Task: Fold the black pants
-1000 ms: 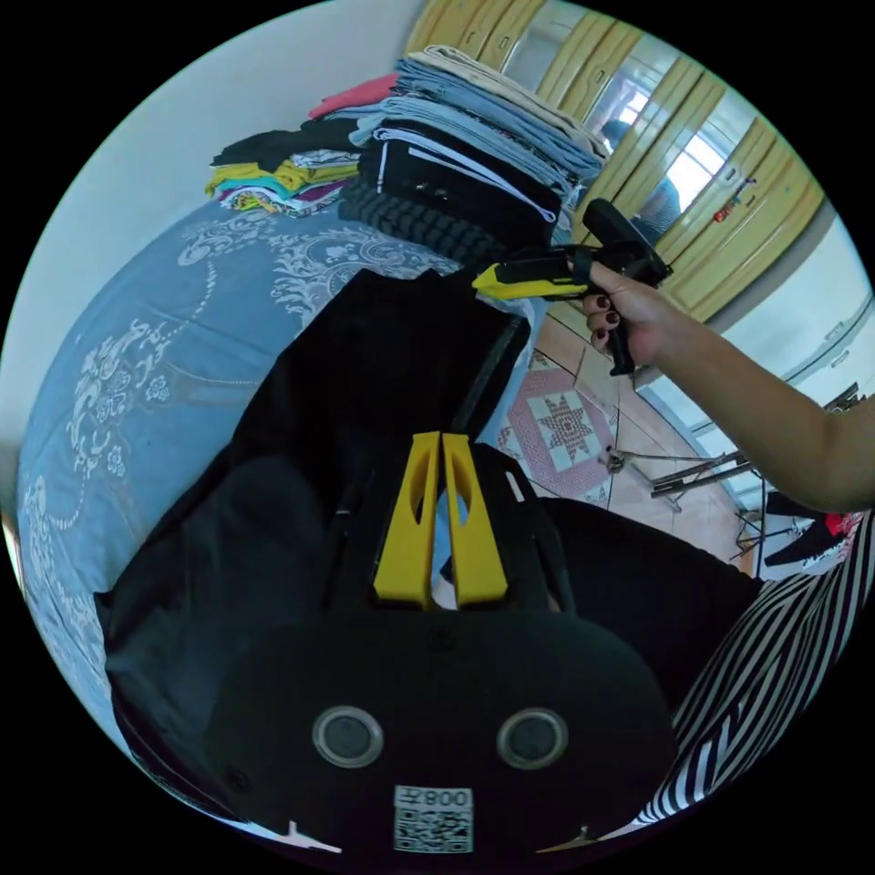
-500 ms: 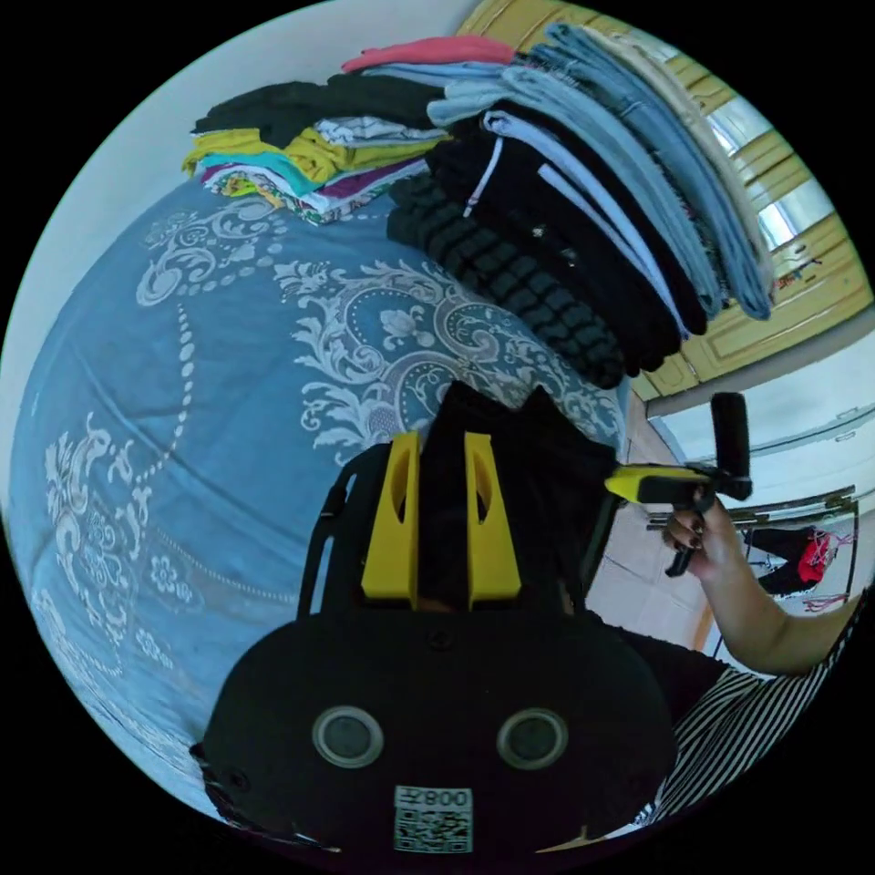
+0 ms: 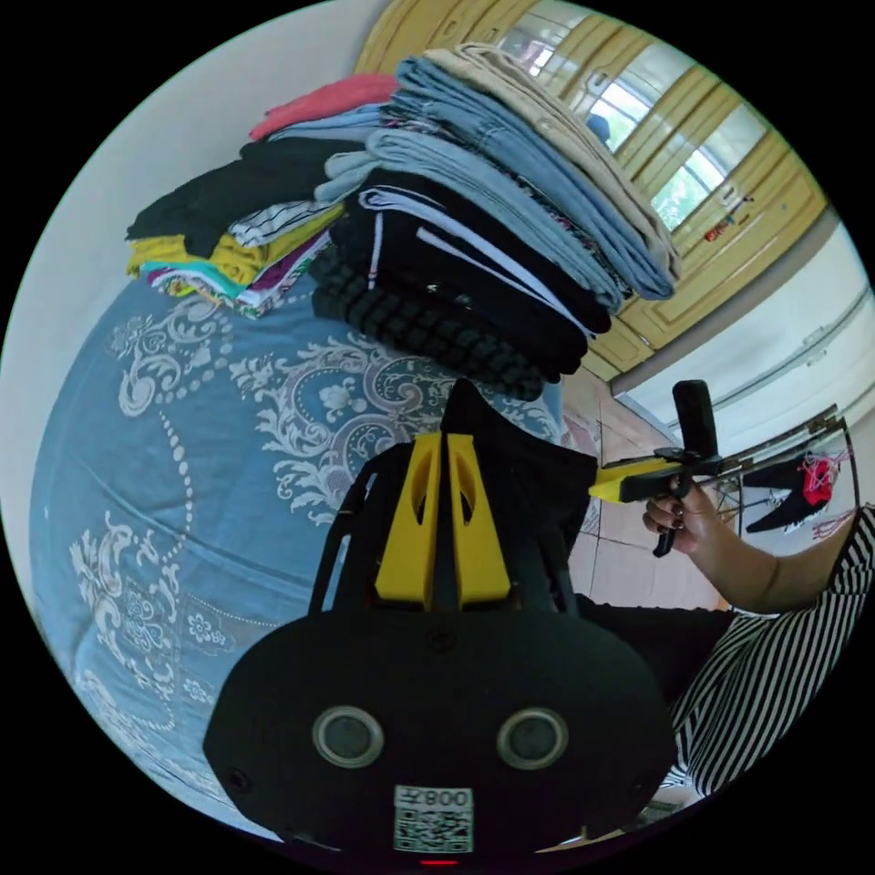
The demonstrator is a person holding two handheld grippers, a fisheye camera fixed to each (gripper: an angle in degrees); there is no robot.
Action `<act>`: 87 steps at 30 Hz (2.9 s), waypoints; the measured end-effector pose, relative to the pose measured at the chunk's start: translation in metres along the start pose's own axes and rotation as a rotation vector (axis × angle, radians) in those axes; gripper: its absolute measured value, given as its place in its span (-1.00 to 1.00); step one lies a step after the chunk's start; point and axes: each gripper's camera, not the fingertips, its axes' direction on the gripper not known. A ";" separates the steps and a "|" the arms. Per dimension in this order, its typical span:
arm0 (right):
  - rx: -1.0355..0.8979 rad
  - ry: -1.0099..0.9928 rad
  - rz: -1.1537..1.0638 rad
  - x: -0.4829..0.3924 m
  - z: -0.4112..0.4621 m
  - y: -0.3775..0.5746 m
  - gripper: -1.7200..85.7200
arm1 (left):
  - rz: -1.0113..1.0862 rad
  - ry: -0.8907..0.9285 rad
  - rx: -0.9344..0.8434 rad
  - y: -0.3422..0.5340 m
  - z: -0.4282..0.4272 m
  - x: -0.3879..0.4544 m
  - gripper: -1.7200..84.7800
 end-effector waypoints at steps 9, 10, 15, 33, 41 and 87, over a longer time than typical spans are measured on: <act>-0.009 0.084 0.123 0.022 0.004 0.023 -0.96 | 0.085 -0.095 -0.213 -0.025 0.061 0.018 -0.94; -0.015 0.093 0.133 0.022 0.006 0.024 -0.96 | 0.086 -0.097 -0.218 -0.026 0.062 0.018 -0.94; -0.030 0.117 0.124 0.008 0.010 0.024 -0.96 | 0.083 -0.101 -0.239 -0.025 0.060 0.017 -0.94; 0.036 0.140 0.133 -0.100 0.001 0.017 -0.93 | -0.268 -0.260 0.163 0.163 -0.166 -0.011 -0.81; -0.349 0.123 -0.275 -0.258 0.124 -0.041 -0.94 | -0.571 -0.305 0.015 0.330 -0.267 -0.080 -0.84; -0.891 0.228 -0.788 -0.813 0.500 -0.085 -0.84 | -1.260 -0.637 0.262 0.821 -0.764 0.008 -0.81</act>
